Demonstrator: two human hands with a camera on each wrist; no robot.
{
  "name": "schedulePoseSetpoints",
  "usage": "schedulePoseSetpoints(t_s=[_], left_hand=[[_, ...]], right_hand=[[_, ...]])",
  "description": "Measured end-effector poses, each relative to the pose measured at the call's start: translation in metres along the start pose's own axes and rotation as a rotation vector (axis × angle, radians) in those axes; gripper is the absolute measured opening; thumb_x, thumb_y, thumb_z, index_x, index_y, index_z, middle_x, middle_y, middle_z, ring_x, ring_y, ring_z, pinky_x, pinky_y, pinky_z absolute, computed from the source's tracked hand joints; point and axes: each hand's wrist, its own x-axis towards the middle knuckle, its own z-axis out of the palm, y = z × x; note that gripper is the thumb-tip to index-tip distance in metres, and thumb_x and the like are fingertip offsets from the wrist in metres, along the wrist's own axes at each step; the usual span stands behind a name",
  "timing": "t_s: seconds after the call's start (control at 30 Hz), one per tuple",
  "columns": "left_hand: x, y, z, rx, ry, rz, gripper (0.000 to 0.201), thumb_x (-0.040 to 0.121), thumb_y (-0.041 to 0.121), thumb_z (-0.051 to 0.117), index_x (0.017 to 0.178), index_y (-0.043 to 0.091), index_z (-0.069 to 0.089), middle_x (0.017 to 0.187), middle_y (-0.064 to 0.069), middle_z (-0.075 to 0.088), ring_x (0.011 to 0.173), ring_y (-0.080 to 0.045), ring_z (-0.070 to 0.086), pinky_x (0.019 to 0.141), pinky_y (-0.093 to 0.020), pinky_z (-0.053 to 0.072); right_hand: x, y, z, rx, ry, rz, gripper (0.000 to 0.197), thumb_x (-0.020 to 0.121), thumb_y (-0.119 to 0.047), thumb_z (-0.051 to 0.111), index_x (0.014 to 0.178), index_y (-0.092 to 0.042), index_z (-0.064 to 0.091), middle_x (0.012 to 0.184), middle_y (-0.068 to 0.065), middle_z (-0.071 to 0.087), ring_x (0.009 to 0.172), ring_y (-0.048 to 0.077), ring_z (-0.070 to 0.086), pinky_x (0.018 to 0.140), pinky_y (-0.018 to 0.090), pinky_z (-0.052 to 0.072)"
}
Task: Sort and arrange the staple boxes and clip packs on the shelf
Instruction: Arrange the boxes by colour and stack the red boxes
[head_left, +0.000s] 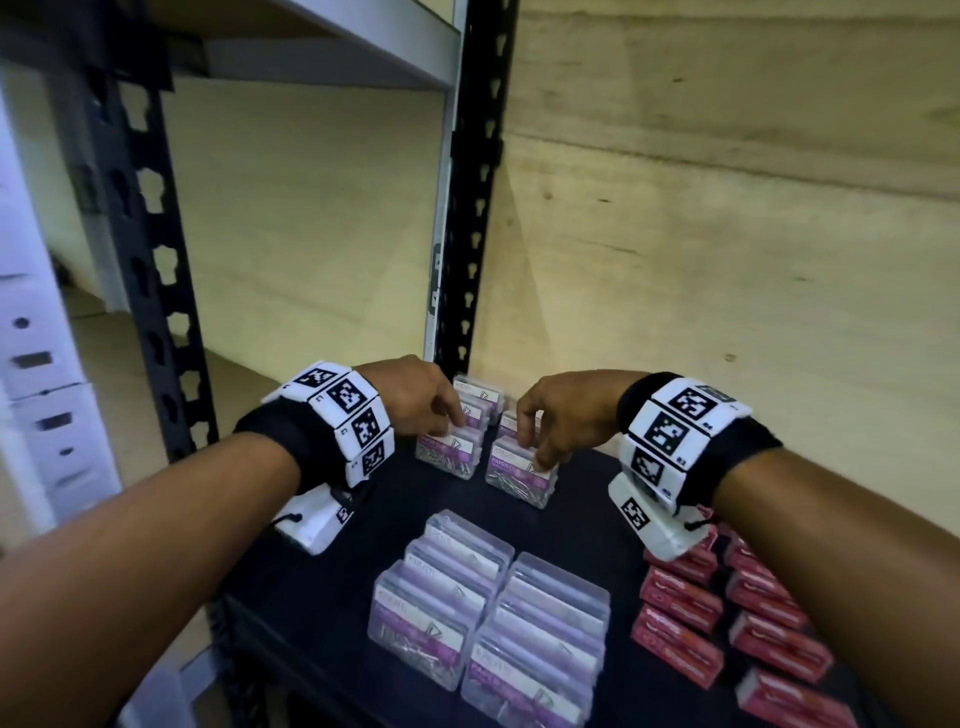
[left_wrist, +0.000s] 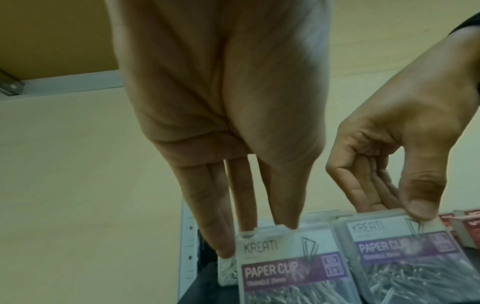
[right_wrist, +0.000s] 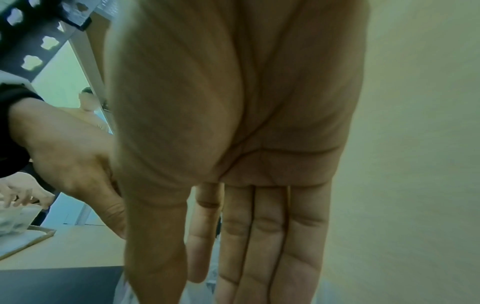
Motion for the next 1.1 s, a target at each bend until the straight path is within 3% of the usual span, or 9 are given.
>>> schedulePoseSetpoints(t_s=[0.17,0.3,0.47,0.6,0.77,0.97,1.1], left_hand=[[-0.012,0.014,-0.002,0.003,-0.078,0.017,0.028,0.094,0.034,0.062,0.122,0.033,0.067,0.108,0.013,0.064,0.105,-0.007,0.057,0.085,-0.020,0.040],[-0.025,0.026,-0.003,-0.004,-0.134,0.044,0.029,0.094,0.034,0.063,0.123,0.034,0.067,0.124,0.015,0.064,0.107,-0.005,0.056,0.096,-0.025,0.043],[-0.042,0.042,-0.003,0.016,-0.164,0.072,0.028,0.094,0.034,0.063,0.122,0.035,0.068,0.121,0.016,0.066,0.110,-0.006,0.059,0.098,-0.025,0.043],[-0.054,0.051,-0.005,-0.005,-0.194,0.082,0.027,0.094,0.034,0.063,0.121,0.035,0.068,0.120,0.016,0.066,0.109,-0.004,0.059,0.102,-0.030,0.044],[-0.065,0.058,-0.007,-0.015,-0.215,0.106,0.027,0.095,0.034,0.061,0.121,0.034,0.068,0.116,0.018,0.068,0.105,-0.001,0.059,0.097,-0.023,0.043],[-0.070,0.060,-0.005,-0.029,-0.240,0.111,0.028,0.095,0.034,0.061,0.123,0.033,0.067,0.119,0.017,0.067,0.109,-0.002,0.059,0.101,-0.025,0.043],[-0.072,0.061,-0.005,-0.032,-0.249,0.114,0.029,0.096,0.035,0.060,0.123,0.033,0.067,0.120,0.017,0.067,0.108,-0.001,0.059,0.093,-0.019,0.041]], right_hand=[[-0.026,-0.001,0.011,-0.024,0.040,-0.020,0.022,0.084,-0.030,0.076,0.101,-0.030,0.063,0.097,-0.007,0.070,0.090,0.014,0.066,0.079,0.029,0.050],[-0.052,-0.003,0.020,-0.014,0.025,-0.049,0.021,0.085,-0.031,0.075,0.102,-0.030,0.063,0.102,-0.009,0.070,0.097,0.014,0.064,0.091,0.034,0.051],[-0.074,-0.007,0.025,-0.008,-0.008,-0.052,0.024,0.086,-0.032,0.075,0.108,-0.028,0.064,0.102,-0.008,0.071,0.097,0.013,0.066,0.094,0.037,0.051],[-0.085,-0.009,0.029,-0.026,-0.027,-0.060,0.023,0.088,-0.033,0.073,0.108,-0.031,0.062,0.102,-0.010,0.070,0.096,0.012,0.065,0.093,0.036,0.052],[-0.096,-0.009,0.032,-0.010,-0.026,-0.077,0.022,0.088,-0.033,0.073,0.107,-0.030,0.062,0.098,-0.012,0.070,0.092,0.010,0.066,0.087,0.033,0.053],[-0.104,-0.011,0.034,0.022,-0.062,-0.080,0.023,0.090,-0.031,0.070,0.112,-0.028,0.062,0.103,-0.011,0.071,0.094,0.009,0.066,0.086,0.030,0.052],[-0.107,-0.011,0.034,0.017,-0.070,-0.087,0.023,0.091,-0.031,0.069,0.113,-0.028,0.061,0.104,-0.010,0.071,0.095,0.009,0.066,0.086,0.030,0.053]])
